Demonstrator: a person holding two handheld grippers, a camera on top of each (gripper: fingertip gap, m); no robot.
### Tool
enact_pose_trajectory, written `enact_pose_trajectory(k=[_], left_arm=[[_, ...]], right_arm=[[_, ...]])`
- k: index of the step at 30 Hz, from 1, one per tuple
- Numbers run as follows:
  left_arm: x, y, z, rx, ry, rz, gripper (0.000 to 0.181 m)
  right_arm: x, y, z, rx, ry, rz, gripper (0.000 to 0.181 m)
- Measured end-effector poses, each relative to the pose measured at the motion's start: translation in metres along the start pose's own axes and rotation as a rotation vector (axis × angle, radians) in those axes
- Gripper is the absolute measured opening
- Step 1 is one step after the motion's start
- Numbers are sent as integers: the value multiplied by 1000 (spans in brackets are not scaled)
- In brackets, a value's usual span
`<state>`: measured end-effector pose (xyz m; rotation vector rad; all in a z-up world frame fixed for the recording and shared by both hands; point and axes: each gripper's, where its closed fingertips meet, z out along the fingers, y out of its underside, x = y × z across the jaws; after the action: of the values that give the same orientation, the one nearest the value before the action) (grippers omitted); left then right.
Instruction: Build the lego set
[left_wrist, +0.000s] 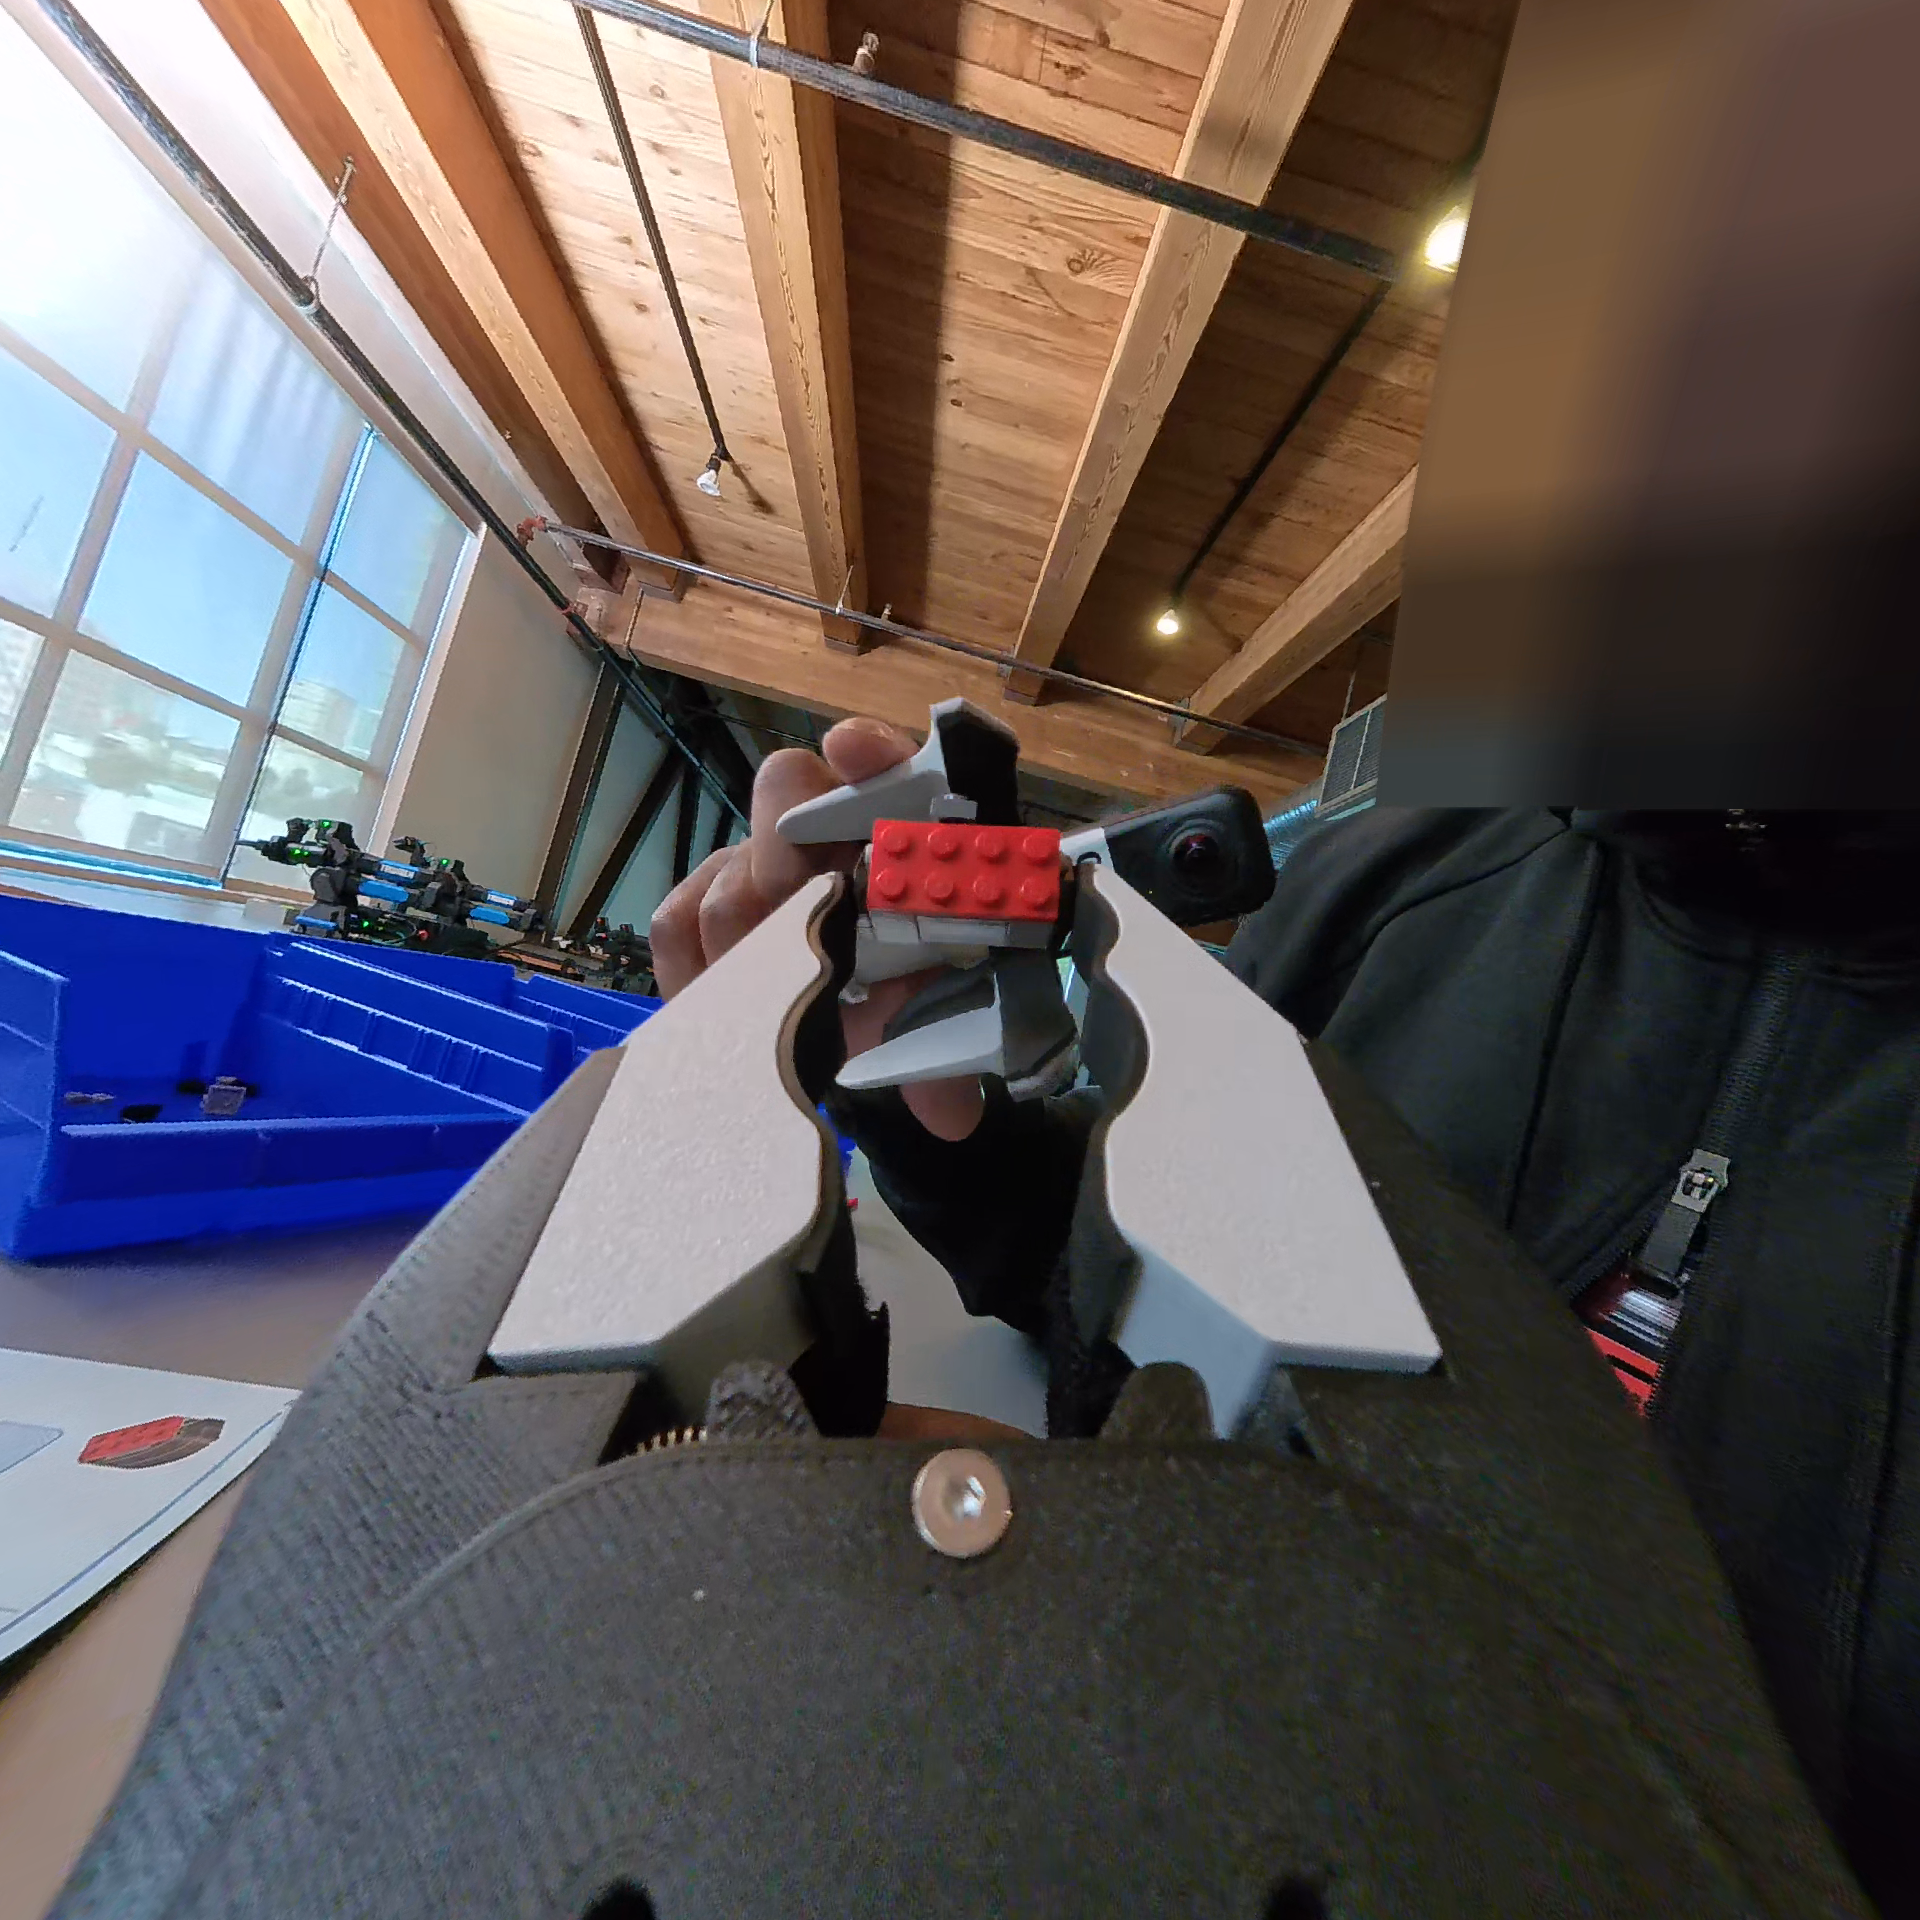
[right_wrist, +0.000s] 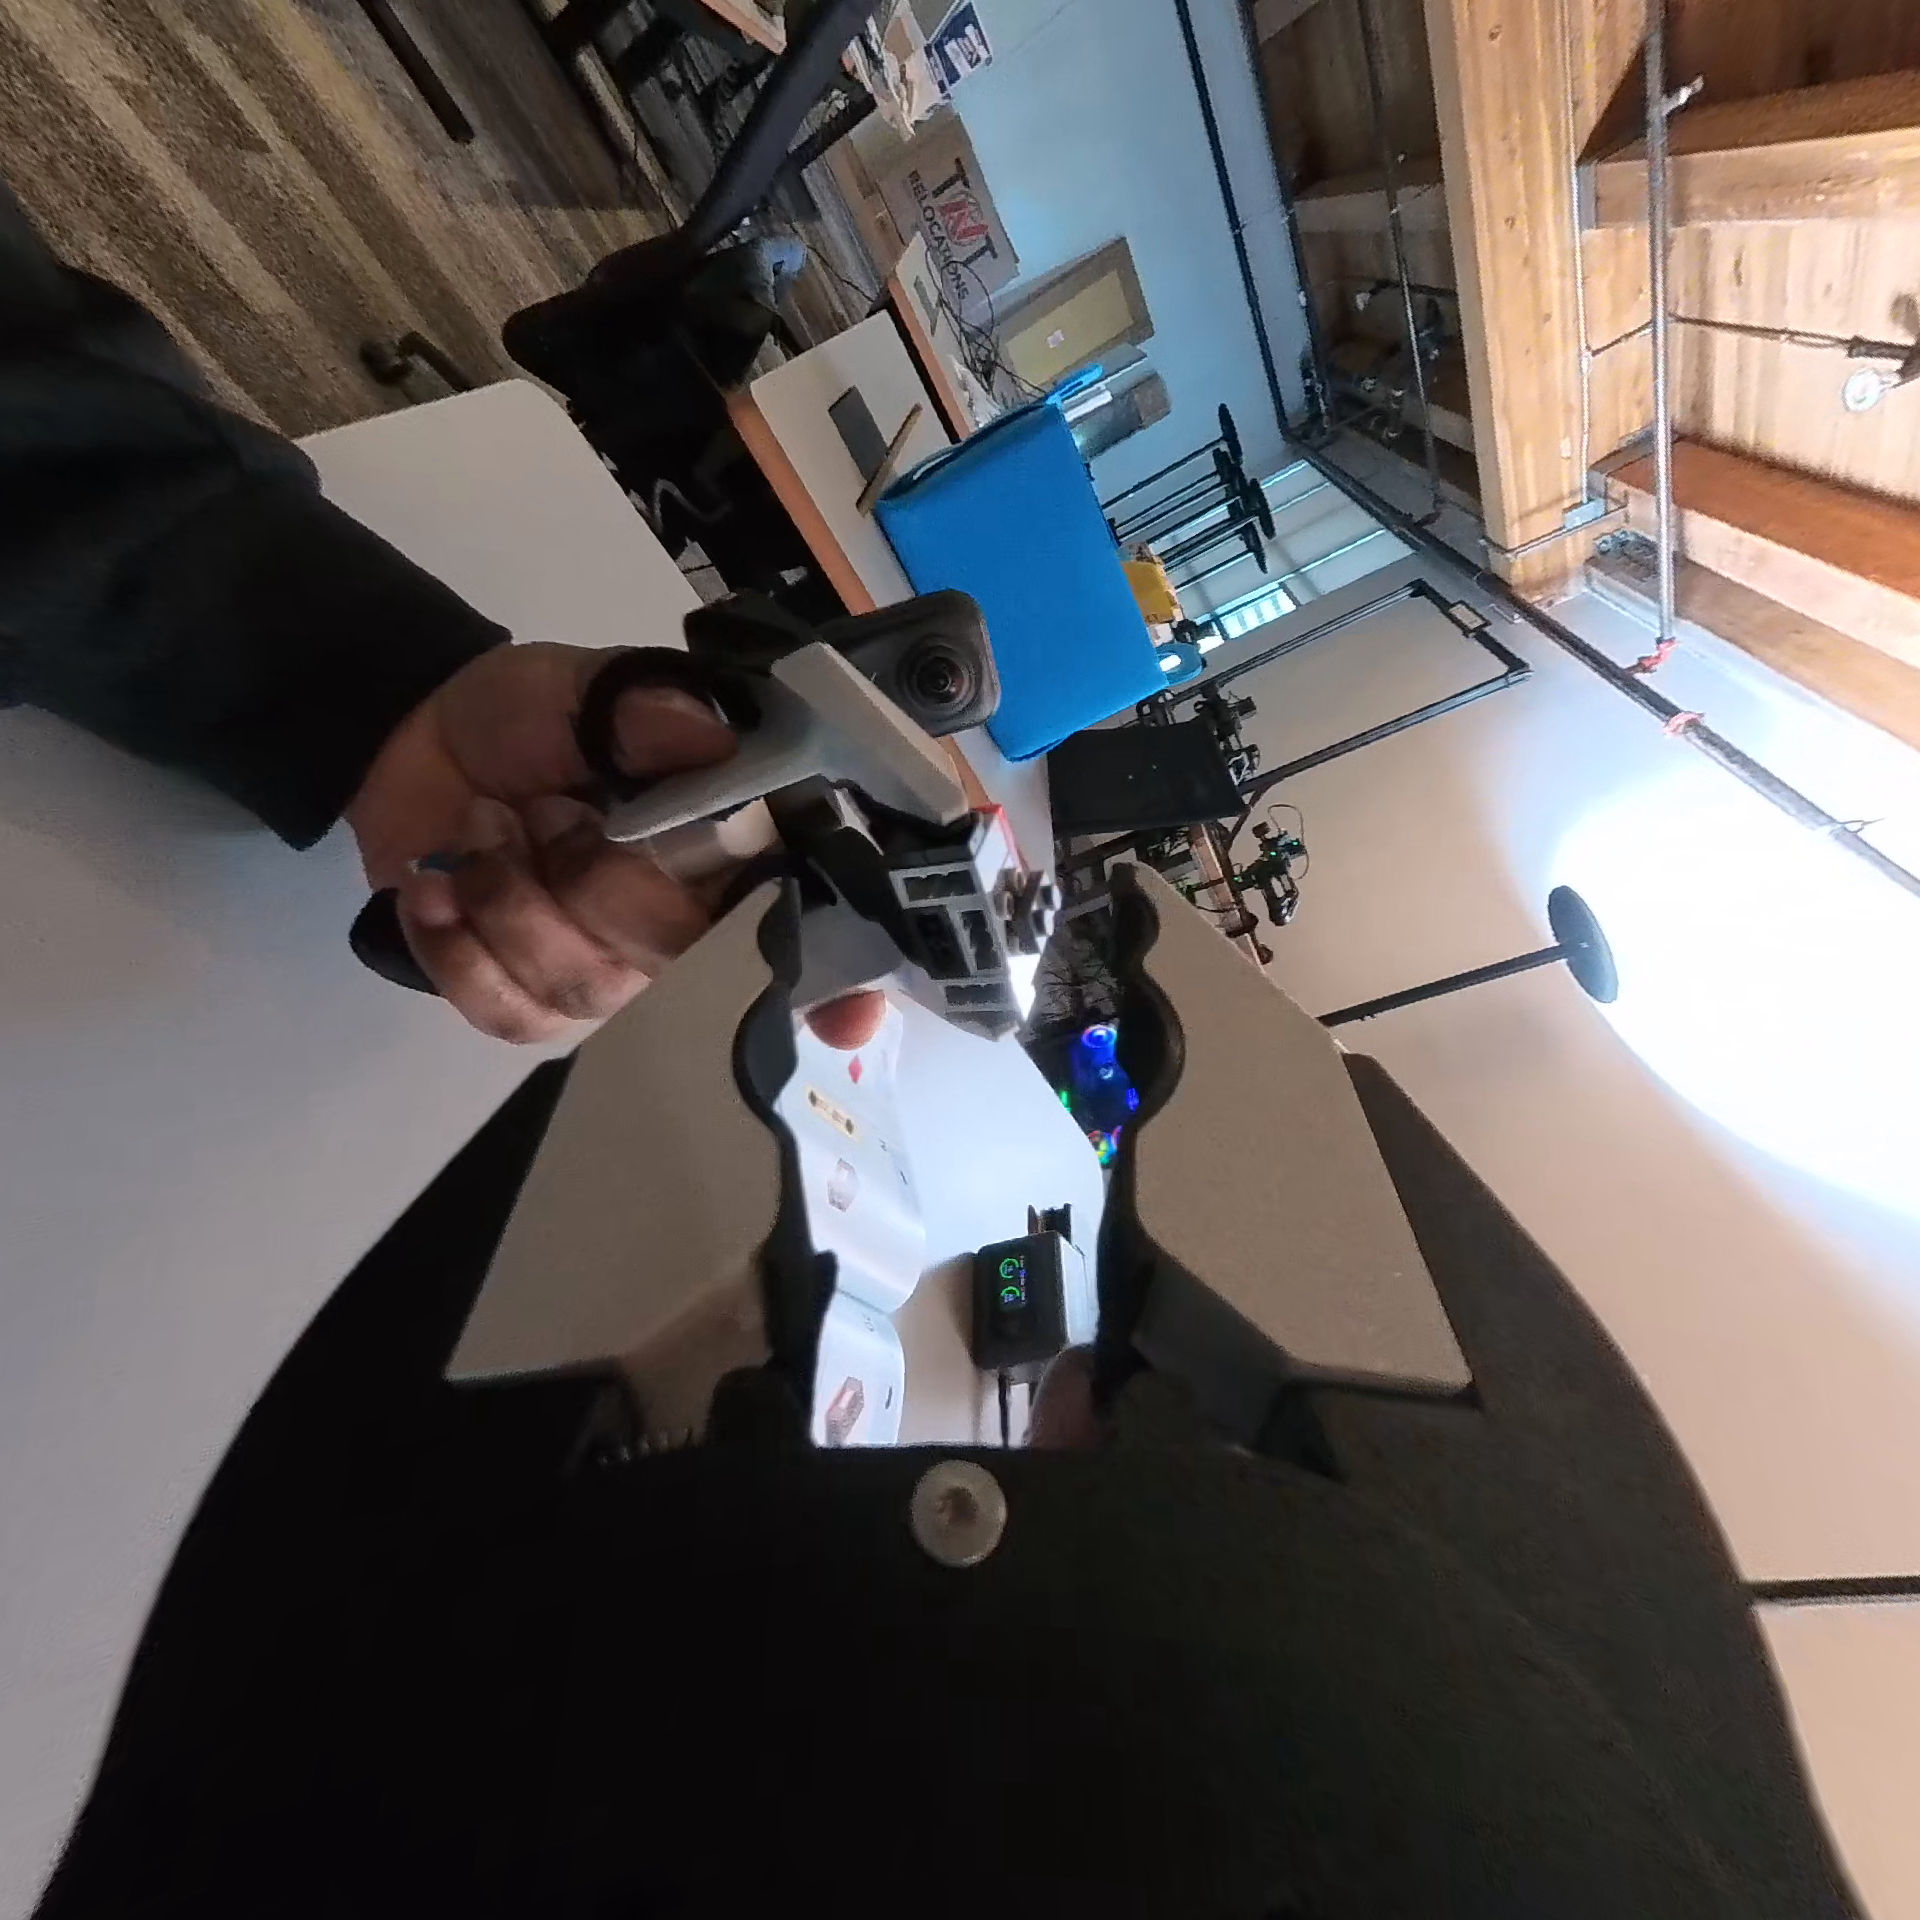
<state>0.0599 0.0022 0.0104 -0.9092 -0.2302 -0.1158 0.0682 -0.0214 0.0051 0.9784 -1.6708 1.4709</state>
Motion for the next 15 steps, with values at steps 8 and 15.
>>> enact_pose_trajectory(k=[8, 15], left_arm=[[2, -2, 0, 8, 12, -6, 42], [2, -3, -1, 19, 16, -9, 42]], right_arm=[[-2, 0, 3, 3, 14, -24, 48], [2, 2, 4, -5, 41, -29, 39]])
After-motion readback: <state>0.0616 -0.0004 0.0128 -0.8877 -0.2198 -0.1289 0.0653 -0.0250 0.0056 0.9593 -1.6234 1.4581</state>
